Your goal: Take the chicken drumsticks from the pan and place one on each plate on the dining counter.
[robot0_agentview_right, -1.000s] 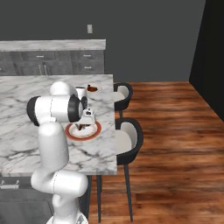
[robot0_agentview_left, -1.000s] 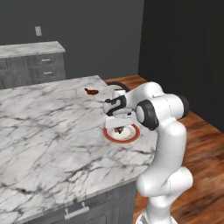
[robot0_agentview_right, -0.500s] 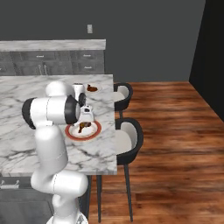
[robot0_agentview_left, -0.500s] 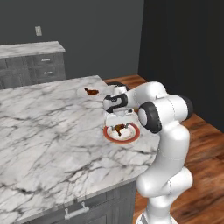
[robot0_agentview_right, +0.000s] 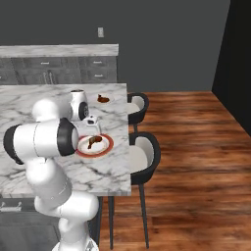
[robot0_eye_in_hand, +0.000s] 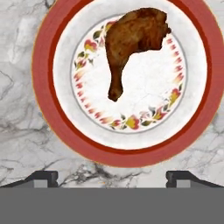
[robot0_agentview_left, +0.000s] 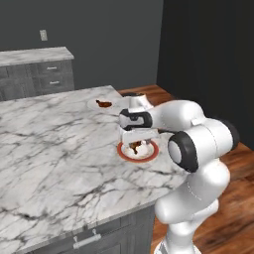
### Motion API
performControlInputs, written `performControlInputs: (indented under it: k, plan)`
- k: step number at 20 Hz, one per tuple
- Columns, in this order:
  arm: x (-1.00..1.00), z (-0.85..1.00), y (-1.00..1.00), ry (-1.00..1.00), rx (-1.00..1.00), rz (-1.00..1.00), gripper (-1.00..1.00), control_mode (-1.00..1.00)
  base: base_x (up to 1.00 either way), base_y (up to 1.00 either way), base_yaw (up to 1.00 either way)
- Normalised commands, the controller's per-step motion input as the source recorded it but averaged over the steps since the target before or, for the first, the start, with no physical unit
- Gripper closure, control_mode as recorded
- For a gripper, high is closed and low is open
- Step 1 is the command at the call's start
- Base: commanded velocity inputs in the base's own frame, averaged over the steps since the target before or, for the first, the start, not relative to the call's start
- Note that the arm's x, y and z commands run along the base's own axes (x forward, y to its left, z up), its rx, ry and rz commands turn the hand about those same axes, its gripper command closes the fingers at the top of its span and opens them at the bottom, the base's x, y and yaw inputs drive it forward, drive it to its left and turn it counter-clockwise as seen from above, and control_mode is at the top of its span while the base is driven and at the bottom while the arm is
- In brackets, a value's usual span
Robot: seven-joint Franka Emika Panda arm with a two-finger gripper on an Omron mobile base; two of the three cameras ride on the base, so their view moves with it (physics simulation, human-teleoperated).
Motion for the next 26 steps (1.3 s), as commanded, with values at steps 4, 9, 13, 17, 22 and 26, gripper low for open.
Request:
performControlInputs:
  k: [4,9,13,17,22,26]
  plan:
    - [-0.87,0.08,-0.15,-0.08,-0.05,0.00,-1.00,-1.00,0.00,0.00,0.00]
    - [-0.94,0.22,-0.18,-0.12,-0.05,0.00,-1.00,-1.00,0.00,0.00,0.00]
    - [-0.98,0.35,-0.19,-0.30,-0.03,0.00,-1.00,-1.00,0.00,0.00,0.00]
    - [-0.94,0.33,-0.12,-0.22,0.00,0.00,-1.00,-1.00,0.00,0.00,0.00]
    - [-0.88,0.34,-0.10,-0.18,0.00,0.00,-1.00,-1.00,0.00,0.00,0.00]
    - [-0.78,0.41,-0.10,-0.05,0.00,0.00,-1.00,-1.00,0.00,0.00,0.00]
